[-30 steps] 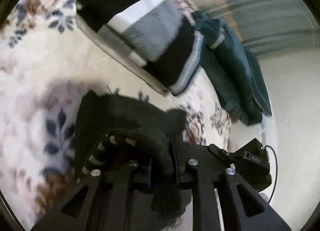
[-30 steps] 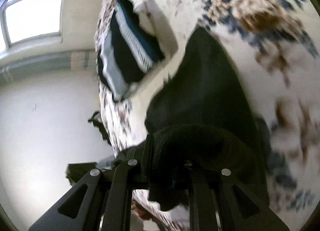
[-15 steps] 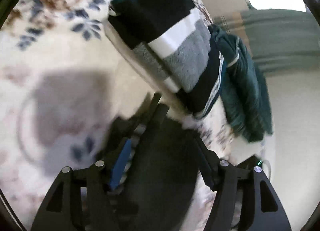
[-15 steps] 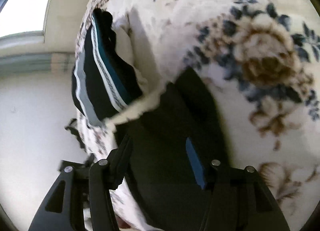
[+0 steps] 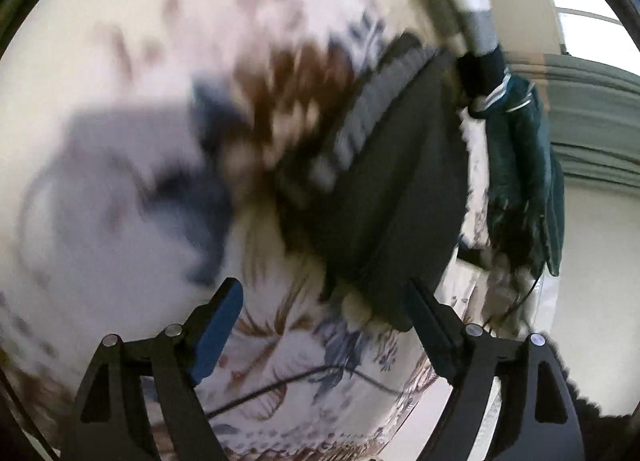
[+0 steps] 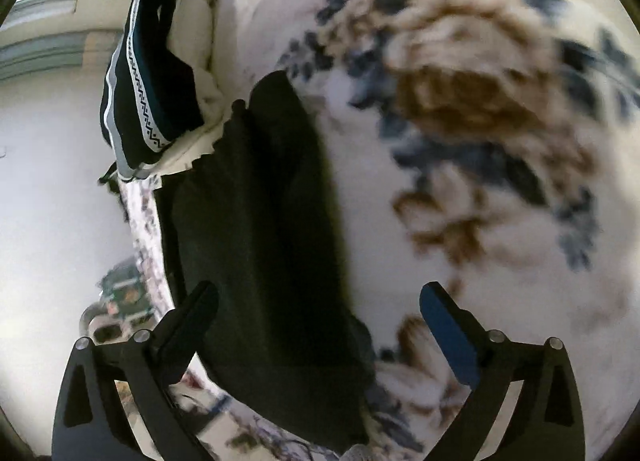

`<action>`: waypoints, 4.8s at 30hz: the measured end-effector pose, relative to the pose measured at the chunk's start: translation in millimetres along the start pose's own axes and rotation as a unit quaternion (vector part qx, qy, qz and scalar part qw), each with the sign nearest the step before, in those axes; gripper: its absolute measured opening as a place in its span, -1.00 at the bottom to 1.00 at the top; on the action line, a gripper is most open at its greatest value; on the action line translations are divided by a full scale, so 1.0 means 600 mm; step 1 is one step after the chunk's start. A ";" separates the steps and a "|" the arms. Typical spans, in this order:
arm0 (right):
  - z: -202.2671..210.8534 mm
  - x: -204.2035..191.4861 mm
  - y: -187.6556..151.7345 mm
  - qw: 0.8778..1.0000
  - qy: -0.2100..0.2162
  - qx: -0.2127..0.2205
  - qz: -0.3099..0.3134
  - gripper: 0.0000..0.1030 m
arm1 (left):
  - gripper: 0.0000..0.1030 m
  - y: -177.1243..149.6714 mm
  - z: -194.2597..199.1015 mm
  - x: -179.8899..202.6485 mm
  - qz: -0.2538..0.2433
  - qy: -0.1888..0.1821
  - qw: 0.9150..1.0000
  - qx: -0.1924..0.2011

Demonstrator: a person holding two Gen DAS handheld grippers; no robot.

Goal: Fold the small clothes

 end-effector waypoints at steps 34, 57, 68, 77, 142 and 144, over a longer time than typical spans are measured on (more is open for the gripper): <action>-0.065 0.033 -0.555 0.982 0.089 -0.005 -0.167 -0.63 | 0.17 0.125 -0.028 0.106 -0.153 0.097 0.983 -0.036; -0.134 -0.381 -0.223 0.946 -0.189 -0.088 0.250 0.04 | 0.51 0.059 0.044 -0.061 -0.158 0.224 0.960 0.062; -0.277 -0.444 -0.170 0.891 -0.308 -0.117 0.312 -0.86 | 1.00 0.070 0.018 -0.057 -0.140 0.192 0.965 0.112; -0.274 -0.410 -0.111 0.933 -0.232 -0.162 0.224 -0.80 | 1.00 0.098 0.038 -0.027 -0.122 0.185 0.971 0.085; 0.015 0.102 -0.349 0.989 -0.023 0.006 -0.145 -0.03 | 0.12 0.230 0.041 0.097 -0.202 0.156 0.967 0.023; -0.013 0.088 -0.369 0.991 -0.023 0.005 -0.129 -0.55 | 0.12 0.211 0.046 0.086 -0.199 0.163 0.966 0.022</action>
Point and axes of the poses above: each gripper's, at about its wrist camera, not at the fingertips, and z roughly against the way its jaws point, x to its right, y to its top, the point moved 3 cm from there along -z, roughly the way its jaws point, and after that the axes turned 6 degrees about -x, right-handed, at the moved point
